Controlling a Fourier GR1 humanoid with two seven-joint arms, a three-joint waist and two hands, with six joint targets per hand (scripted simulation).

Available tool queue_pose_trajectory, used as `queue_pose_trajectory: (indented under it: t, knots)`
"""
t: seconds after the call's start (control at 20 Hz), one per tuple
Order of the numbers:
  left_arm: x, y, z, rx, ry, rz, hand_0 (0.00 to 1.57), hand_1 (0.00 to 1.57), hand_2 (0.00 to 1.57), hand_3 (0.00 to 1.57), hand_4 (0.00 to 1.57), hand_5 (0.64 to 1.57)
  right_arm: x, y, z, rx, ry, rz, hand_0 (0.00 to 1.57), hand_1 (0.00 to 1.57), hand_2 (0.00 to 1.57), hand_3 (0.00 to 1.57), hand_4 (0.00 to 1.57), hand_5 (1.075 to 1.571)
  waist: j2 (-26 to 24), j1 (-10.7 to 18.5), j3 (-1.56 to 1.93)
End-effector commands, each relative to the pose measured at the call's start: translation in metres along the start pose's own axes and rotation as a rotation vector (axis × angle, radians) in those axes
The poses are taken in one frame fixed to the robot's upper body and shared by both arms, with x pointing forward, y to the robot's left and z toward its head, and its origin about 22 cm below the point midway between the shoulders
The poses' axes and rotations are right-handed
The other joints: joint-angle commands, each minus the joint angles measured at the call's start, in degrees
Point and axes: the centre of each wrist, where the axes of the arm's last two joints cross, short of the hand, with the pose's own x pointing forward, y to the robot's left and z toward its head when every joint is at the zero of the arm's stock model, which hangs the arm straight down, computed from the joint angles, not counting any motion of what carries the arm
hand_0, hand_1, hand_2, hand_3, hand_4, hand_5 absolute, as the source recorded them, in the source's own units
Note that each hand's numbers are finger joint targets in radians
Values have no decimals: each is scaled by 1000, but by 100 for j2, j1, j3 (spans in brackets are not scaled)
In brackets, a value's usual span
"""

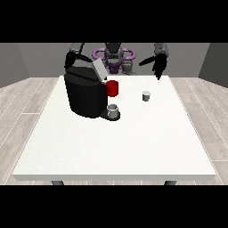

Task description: Insert the coffee pod into the coffee machine and close the lid

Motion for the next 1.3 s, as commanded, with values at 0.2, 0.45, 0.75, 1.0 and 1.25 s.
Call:
queue_pose_trajectory:
  t: [0.2, 0.45, 0.75, 1.0, 1.25]
  knots:
    - [-27, 42, -21, -31, 108, -140, 0, 0, 0, 0, 0, 1571, 22, 10, -8, 33, -71, 11, 0, 0, 0, 0, 0, 1571, 458, -411, -1]
    - [-33, 33, -38, -86, 148, -196, 0, 0, 0, 0, 0, 1571, 19, 28, -8, 47, -25, -39, 0, 0, 0, 0, 0, 1571, 524, -412, 1]
    - [-35, 13, -56, -38, 136, -292, 0, 0, 423, 0, 0, 1571, 5, 39, -10, 27, -20, 10, 0, 0, 0, 0, 0, 1571, 826, -315, 2]
    - [-38, -2, -64, -18, 73, -394, 940, 940, 950, 692, 81, 1571, 7, 26, -26, 27, 24, -25, 0, 0, 0, 0, 0, 1571, 770, -208, 1]
    - [-23, -10, -82, -3, 19, -531, 1038, 1038, 1105, 908, 462, 1571, 18, 45, -33, 58, 8, -18, 0, 0, 0, 0, 0, 1571, 905, -344, 1]
